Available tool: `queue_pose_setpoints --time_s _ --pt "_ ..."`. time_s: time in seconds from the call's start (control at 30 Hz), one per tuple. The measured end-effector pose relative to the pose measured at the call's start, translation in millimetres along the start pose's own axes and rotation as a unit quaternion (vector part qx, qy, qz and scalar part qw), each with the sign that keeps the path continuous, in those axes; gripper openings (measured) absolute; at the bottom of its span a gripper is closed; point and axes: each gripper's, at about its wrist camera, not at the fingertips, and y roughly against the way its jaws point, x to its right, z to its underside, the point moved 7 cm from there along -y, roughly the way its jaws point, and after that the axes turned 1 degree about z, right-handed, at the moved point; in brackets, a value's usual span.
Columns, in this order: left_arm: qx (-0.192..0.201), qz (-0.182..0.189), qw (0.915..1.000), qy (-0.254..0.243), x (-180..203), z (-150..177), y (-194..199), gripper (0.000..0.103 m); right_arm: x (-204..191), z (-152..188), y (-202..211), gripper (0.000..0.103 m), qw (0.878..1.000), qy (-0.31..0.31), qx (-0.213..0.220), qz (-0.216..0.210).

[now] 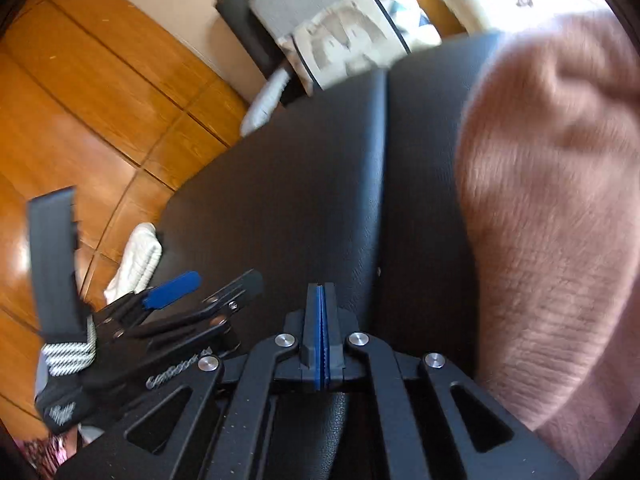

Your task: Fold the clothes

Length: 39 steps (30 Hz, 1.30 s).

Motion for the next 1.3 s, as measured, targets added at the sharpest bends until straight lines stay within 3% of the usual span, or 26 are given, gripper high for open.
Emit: queue_pose_setpoints --time_s 0.07,0.17,0.2,0.27,0.33,0.57,0.7,0.73,0.93,1.2,1.3 --pt "0.010 0.013 0.9999 0.000 0.9 -5.2 2.3 0.079 7.8 -7.0 23.6 0.003 0.998 0.018 0.037 0.041" --pt "0.036 0.040 0.9982 -0.026 22.2 -16.9 10.9 0.079 35.1 -12.7 66.6 0.029 0.989 0.014 0.091 0.114" --pt "0.044 0.048 0.9972 -0.036 31.0 -21.0 13.6 0.079 45.3 -14.1 81.3 0.033 0.984 0.010 0.108 0.138" --pt "0.063 0.073 0.9930 -0.068 59.6 -32.3 21.9 0.079 68.8 -13.8 106.2 0.054 0.975 -0.010 0.133 0.175" --pt "0.085 0.096 0.9863 -0.105 90.8 -45.2 30.8 0.079 93.6 -11.5 126.8 0.062 0.967 -0.037 0.151 0.201" --pt "0.163 0.114 0.9451 -0.259 204.8 -78.4 50.9 0.079 149.3 8.2 146.1 0.063 0.970 -0.100 0.125 0.183" --pt "0.185 0.099 0.9232 -0.322 252.0 -87.7 49.0 0.079 141.7 5.0 112.9 0.067 0.975 -0.078 0.104 0.181" --pt "0.186 0.094 0.9210 -0.329 260.3 -90.2 46.4 0.079 137.9 2.7 103.5 0.068 0.976 -0.073 0.100 0.181" --pt "0.159 0.100 0.9225 -0.337 287.1 -92.4 22.1 0.080 133.8 12.2 88.0 0.072 0.976 -0.064 0.086 0.187" --pt "0.135 0.117 0.9433 -0.280 281.5 -79.0 1.6 0.080 129.4 16.2 81.1 0.082 0.976 -0.036 0.083 0.198" --pt "0.125 0.137 0.9445 -0.272 280.1 -74.8 -3.5 0.067 129.5 17.6 78.6 0.083 0.975 -0.028 0.078 0.207"
